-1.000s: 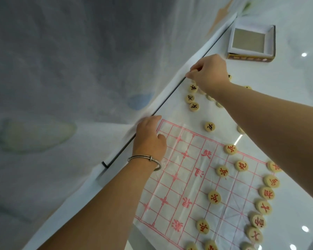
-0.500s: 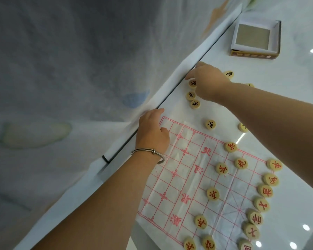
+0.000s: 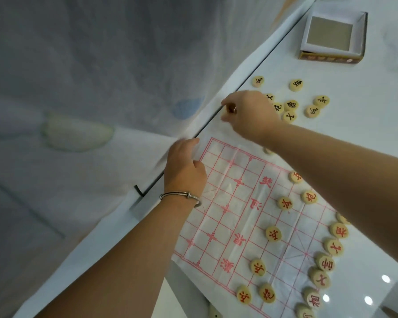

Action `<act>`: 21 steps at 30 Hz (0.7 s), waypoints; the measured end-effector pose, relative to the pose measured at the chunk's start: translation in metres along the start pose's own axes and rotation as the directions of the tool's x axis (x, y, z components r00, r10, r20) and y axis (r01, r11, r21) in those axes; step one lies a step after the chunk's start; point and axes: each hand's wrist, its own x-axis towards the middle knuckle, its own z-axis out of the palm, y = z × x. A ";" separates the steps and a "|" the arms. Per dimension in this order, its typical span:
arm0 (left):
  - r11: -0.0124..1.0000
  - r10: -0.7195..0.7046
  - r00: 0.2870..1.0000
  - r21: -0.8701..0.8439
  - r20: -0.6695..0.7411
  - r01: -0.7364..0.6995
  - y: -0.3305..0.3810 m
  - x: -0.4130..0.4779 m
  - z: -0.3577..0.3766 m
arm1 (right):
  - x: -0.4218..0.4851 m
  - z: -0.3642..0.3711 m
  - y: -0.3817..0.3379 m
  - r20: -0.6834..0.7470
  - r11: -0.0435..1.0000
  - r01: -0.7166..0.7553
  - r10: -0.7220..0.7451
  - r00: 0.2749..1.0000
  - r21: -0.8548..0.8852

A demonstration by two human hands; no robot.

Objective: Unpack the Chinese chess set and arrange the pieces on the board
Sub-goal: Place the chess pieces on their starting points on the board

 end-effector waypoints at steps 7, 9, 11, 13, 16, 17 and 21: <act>0.995 0.024 0.999 0.101 0.028 -0.027 -0.015 -0.007 -0.009 | -0.025 0.032 -0.015 0.041 0.988 0.156 -0.156 0.987 0.003; 0.992 0.012 0.999 0.125 0.035 -0.016 -0.016 -0.008 -0.012 | -0.026 0.035 -0.017 0.047 0.984 0.176 -0.175 0.984 -0.020; 0.990 0.017 0.999 0.137 0.048 -0.023 -0.016 -0.008 -0.013 | -0.028 0.034 -0.019 0.038 0.980 0.196 -0.194 0.980 -0.036; 0.989 0.029 0.998 0.146 0.058 -0.037 -0.016 -0.008 -0.013 | -0.029 0.034 -0.020 0.003 0.972 0.230 -0.231 0.973 -0.043; 0.988 0.030 0.998 0.152 0.060 -0.038 -0.017 -0.009 -0.014 | -0.029 0.037 -0.021 0.002 0.959 0.271 -0.272 0.962 -0.088; 0.987 0.032 0.998 0.157 0.059 -0.041 -0.017 -0.009 -0.014 | -0.029 0.037 -0.021 0.005 0.957 0.273 -0.274 0.962 -0.094; 0.987 0.052 0.997 0.148 0.056 -0.059 -0.018 -0.012 -0.012 | -0.036 0.031 -0.021 -0.072 0.980 0.194 -0.197 0.978 -0.048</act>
